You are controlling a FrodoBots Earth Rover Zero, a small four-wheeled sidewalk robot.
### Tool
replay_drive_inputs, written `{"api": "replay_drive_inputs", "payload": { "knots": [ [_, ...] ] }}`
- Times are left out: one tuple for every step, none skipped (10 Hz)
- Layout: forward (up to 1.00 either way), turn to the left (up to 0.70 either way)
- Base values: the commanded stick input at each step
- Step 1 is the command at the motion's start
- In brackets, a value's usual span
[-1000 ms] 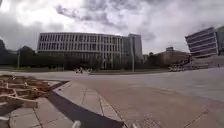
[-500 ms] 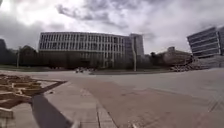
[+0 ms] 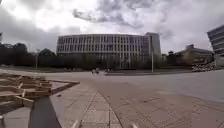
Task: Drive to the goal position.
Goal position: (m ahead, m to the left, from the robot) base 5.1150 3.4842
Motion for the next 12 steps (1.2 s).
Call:
{"api": "replay_drive_inputs", "payload": {
  "knots": [
    [1.0, 0.0],
    [1.0, 0.0],
    [1.0, 0.0],
    [1.0, 0.0],
    [1.0, 0.0],
    [1.0, 0.0],
    [1.0, 0.0],
    [1.0, 0.0],
    [1.0, 0.0],
    [1.0, 0.0],
    [1.0, 0.0],
    [1.0, 0.28]
  ]
}}
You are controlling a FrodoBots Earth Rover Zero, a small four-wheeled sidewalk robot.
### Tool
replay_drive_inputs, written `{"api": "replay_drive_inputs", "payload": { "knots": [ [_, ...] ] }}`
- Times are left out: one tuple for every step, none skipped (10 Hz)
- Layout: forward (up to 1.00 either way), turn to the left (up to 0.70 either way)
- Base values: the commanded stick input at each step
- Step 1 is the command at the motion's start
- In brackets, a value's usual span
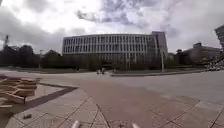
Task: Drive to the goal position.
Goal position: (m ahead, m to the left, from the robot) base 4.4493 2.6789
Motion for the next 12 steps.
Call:
{"api": "replay_drive_inputs", "payload": {
  "knots": [
    [1.0, 0.4],
    [1.0, 0.4],
    [1.0, 0.4],
    [1.0, 0.4],
    [1.0, 0.4],
    [1.0, 0.3],
    [1.0, 0.0],
    [1.0, 0.0],
    [1.0, 0.0],
    [1.0, 0.0],
    [1.0, 0.0],
    [1.0, 0.25]
  ]
}}
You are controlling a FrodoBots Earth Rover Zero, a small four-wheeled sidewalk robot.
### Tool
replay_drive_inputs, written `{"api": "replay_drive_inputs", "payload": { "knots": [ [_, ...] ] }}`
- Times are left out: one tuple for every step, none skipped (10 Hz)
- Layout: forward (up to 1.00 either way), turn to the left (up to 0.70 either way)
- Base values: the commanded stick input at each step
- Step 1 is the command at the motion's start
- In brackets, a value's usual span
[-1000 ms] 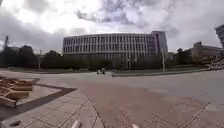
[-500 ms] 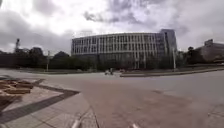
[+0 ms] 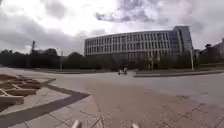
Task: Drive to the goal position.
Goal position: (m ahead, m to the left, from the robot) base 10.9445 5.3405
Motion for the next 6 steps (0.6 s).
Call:
{"api": "replay_drive_inputs", "payload": {
  "knots": [
    [1.0, 0.4],
    [1.0, 0.4],
    [1.0, 0.4],
    [1.0, 0.04],
    [1.0, 0.0],
    [1.0, 0.0]
  ]
}}
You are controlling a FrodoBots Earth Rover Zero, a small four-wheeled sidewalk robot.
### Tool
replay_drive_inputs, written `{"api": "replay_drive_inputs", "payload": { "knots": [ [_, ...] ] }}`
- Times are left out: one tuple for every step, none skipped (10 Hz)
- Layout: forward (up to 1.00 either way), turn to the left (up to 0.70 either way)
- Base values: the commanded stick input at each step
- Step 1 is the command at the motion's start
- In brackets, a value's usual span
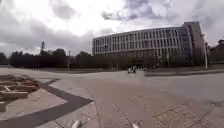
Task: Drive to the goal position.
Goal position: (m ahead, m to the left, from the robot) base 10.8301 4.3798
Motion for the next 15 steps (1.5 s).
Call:
{"api": "replay_drive_inputs", "payload": {
  "knots": [
    [1.0, 0.0],
    [1.0, 0.0],
    [1.0, 0.0],
    [1.0, -0.02],
    [1.0, -0.18],
    [1.0, -0.11],
    [1.0, 0.0],
    [1.0, 0.0],
    [1.0, 0.0],
    [1.0, 0.0],
    [1.0, 0.0],
    [1.0, 0.0],
    [1.0, 0.0],
    [1.0, 0.0],
    [1.0, 0.0]
  ]
}}
